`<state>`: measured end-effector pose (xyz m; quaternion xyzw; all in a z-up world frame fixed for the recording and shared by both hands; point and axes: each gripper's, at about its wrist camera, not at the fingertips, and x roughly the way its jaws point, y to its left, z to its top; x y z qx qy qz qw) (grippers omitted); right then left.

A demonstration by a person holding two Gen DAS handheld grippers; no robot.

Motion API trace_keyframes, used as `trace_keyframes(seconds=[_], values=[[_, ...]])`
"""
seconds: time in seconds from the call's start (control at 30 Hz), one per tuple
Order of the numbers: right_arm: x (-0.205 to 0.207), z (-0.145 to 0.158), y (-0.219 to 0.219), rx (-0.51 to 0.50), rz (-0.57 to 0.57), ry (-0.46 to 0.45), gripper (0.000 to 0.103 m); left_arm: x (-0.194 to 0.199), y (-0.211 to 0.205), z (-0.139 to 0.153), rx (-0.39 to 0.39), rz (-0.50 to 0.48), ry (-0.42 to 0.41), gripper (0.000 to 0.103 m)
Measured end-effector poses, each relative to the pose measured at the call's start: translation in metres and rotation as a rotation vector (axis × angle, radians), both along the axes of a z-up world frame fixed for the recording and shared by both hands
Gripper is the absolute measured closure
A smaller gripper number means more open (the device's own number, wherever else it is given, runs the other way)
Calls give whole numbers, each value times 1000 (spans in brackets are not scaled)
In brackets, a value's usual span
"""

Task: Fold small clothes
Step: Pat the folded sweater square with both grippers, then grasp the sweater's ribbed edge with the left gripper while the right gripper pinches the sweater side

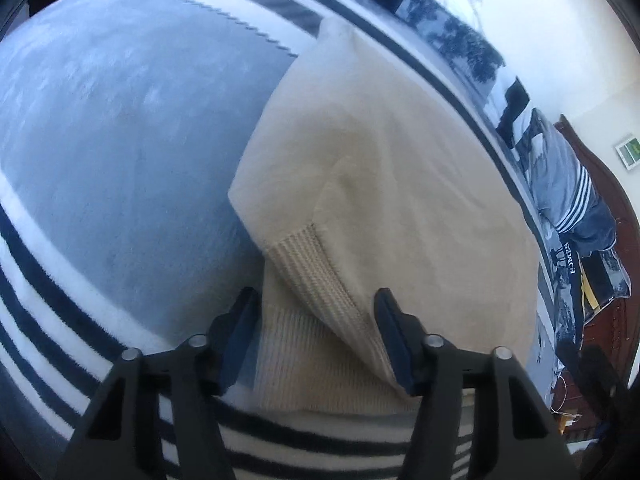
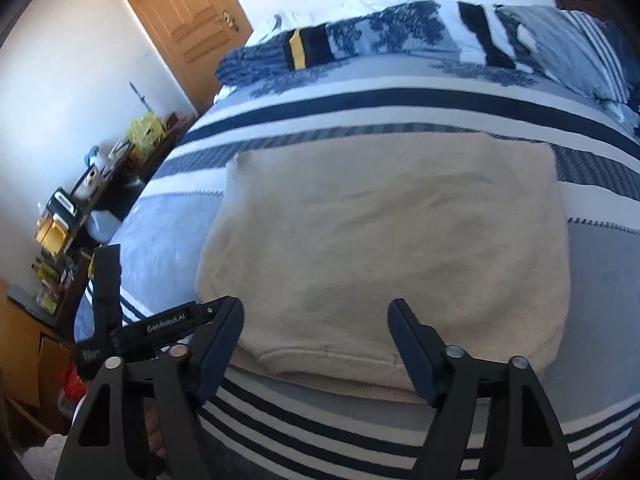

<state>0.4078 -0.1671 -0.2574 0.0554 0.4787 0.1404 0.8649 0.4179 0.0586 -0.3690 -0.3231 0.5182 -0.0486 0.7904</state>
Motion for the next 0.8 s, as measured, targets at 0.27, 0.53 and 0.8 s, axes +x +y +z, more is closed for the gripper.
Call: trace_keyframes(seconds=[0.27,0.53,0.8], values=[[79,-8,68,2,204,197,34,-1,9,-17,-171,74,-18,93],[169,-43,163,-58,354,457,25,-15,-20,43,29,44,-212,94],[195,-109,257,-395,541,608,25,-5,-37,56,95,26,-191,94]])
